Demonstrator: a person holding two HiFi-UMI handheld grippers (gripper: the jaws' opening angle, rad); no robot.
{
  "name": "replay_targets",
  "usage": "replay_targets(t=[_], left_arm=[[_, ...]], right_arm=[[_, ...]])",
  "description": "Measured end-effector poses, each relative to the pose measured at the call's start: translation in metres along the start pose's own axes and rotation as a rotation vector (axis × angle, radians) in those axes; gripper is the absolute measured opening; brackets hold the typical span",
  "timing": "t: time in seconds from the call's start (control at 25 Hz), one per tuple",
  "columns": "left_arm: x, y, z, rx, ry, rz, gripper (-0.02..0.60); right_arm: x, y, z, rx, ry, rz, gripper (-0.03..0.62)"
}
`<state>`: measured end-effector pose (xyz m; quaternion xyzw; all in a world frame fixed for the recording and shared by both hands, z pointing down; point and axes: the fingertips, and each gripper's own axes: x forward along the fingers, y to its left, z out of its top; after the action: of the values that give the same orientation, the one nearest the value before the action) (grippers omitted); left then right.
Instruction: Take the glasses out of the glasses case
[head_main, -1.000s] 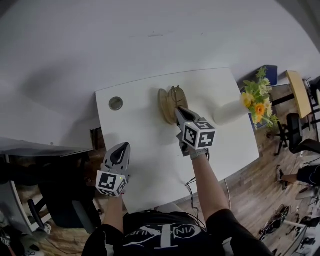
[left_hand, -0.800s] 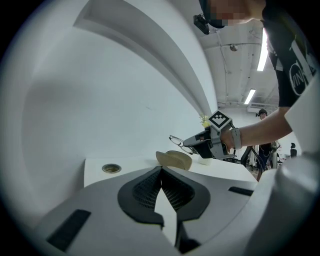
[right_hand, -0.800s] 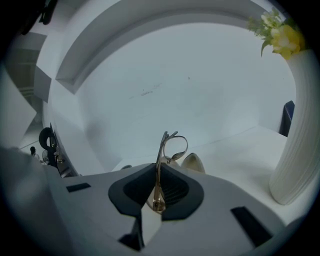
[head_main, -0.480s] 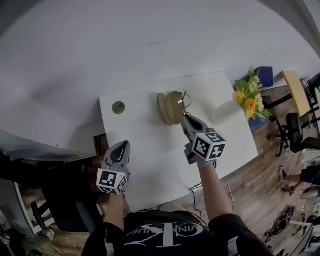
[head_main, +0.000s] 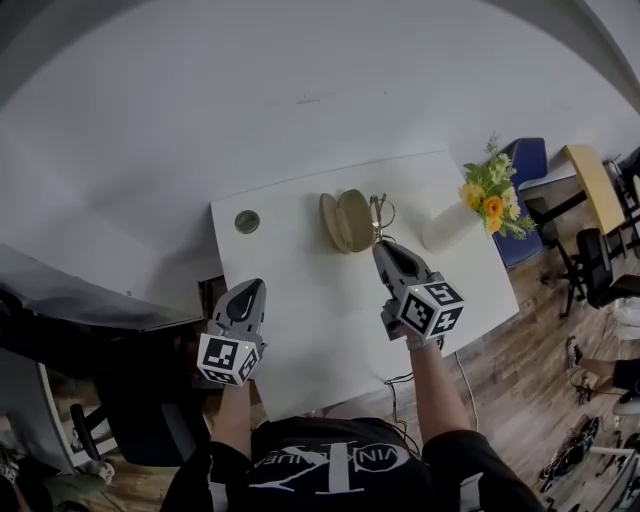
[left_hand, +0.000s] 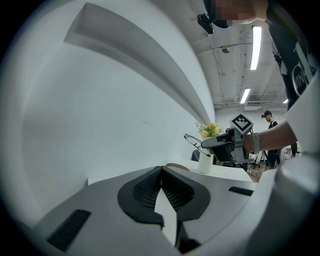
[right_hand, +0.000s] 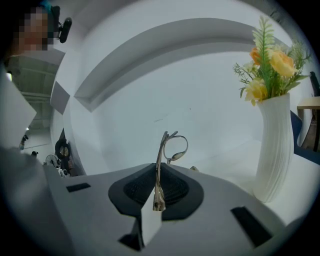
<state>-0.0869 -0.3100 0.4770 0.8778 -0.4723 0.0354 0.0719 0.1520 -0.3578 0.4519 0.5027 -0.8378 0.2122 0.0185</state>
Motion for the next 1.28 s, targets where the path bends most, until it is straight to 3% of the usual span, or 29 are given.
replay_targets(t=[0.48, 1.28], left_arm=[[-0.022, 0.005, 0.022, 0.019, -0.035, 0.033, 0.015], [-0.052, 0.003, 0.046, 0.05, -0.094, 0.09, 0.015]], right_arm=[[-0.03, 0.031, 0.01, -0.05, -0.065, 0.051, 0.041], [-0.085, 0.043, 0.007, -0.084, -0.131, 0.047, 0.041]])
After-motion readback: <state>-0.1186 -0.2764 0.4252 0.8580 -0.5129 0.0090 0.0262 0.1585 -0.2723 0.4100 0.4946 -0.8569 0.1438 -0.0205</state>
